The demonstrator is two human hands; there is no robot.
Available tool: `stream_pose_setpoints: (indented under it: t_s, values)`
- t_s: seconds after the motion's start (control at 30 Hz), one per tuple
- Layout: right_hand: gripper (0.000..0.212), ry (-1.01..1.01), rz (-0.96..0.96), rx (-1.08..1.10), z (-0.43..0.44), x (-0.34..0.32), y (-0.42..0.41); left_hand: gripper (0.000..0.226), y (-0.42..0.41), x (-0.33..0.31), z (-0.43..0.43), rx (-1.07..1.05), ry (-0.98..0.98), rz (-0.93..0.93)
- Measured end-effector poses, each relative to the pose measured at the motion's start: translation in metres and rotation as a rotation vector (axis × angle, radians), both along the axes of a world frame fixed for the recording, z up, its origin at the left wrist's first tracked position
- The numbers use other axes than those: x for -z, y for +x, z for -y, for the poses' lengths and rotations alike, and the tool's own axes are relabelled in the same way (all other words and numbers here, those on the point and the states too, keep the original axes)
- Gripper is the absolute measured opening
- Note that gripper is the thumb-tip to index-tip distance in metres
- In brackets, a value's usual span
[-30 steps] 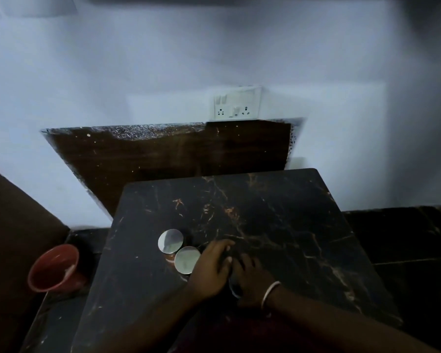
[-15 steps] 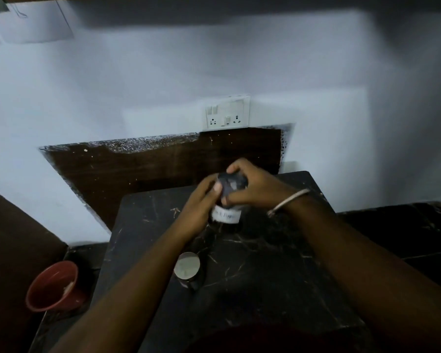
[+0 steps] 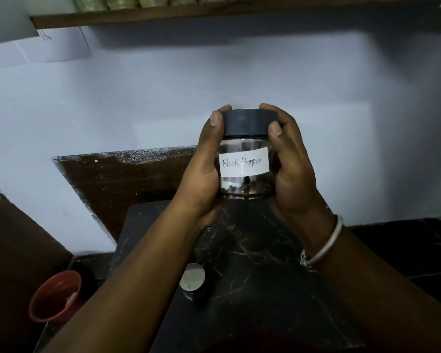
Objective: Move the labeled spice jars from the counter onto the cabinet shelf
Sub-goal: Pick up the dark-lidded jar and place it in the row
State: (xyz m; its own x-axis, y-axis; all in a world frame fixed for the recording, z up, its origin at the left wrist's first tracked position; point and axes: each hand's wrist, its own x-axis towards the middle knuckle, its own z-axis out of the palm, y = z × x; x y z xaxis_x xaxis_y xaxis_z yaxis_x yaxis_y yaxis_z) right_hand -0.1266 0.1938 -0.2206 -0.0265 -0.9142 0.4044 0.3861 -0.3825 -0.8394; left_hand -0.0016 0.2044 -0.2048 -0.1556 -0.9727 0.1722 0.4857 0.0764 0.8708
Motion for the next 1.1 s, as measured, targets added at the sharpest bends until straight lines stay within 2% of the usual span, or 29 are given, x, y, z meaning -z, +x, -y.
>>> stream_pose_setpoints:
  t_s: [0.17, 0.77, 0.93, 1.1]
  values:
    - [0.047, 0.029, 0.096, 0.001, -0.006, -0.003, 0.006, 0.079, -0.001, -0.003, -0.007, -0.011, -0.01, 0.013]
    - [0.053, 0.086, 0.101, 0.008, 0.007, -0.011, 0.01, 0.076, -0.002, -0.006, 0.005, 0.011, -0.009, -0.014]
    - [0.055, 0.08, 0.058, 0.016, 0.014, -0.011, 0.008, 0.074, -0.003, -0.007, 0.013, 0.041, 0.024, -0.044]
    - [0.052, 0.034, -0.056, 0.061, 0.02, -0.02, 0.003, 0.073, -0.001, -0.013, 0.026, 0.034, -0.005, 0.013]
